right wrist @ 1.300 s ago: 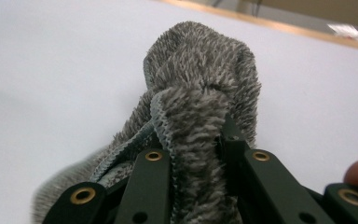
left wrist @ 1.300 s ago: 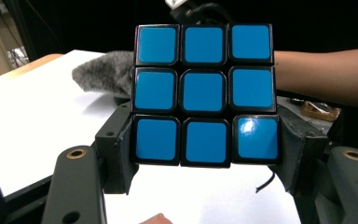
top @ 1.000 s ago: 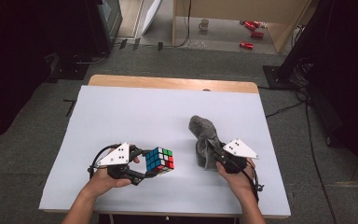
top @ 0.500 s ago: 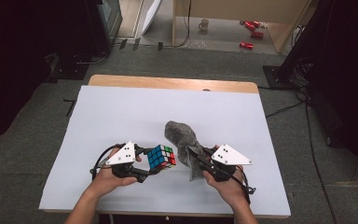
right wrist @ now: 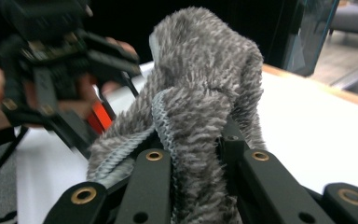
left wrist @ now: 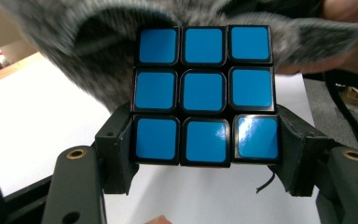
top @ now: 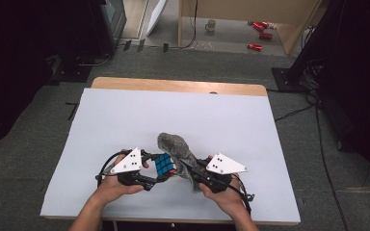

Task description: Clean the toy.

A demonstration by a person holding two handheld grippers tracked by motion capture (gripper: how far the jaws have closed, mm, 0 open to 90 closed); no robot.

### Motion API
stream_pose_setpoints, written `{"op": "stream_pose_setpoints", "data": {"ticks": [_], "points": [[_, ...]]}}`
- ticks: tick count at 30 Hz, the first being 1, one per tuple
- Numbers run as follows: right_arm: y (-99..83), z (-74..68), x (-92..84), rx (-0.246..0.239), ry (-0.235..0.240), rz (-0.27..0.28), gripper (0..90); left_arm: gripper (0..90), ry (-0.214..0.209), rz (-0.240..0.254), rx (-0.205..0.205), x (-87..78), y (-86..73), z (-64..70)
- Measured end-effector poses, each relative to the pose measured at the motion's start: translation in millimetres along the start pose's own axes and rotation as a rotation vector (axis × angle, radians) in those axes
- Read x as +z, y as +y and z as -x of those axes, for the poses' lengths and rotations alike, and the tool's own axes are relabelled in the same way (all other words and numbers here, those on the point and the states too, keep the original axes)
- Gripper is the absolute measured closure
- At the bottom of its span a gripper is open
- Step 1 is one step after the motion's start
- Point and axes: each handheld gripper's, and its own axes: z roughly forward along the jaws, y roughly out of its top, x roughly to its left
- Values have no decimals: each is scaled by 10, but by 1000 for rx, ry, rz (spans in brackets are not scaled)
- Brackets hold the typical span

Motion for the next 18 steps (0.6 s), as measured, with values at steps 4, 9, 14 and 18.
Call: {"op": "stream_pose_setpoints", "data": {"ticks": [4, 9, 14, 18], "points": [[-47, 39, 25, 21, 3, -19, 794, 345, 19, -14, -1, -9, -12, -20], [8, -41, 9, -10, 27, 0, 793, 345, 20, -51, 16, 76, -27, 22], [19, -35, 0, 3, 19, 7, 792, 345, 10, -29, 18, 58, -1, 36], [-29, 12, 19, 22, 16, -9, 792, 345, 17, -13, 5, 12, 0, 7]]}}
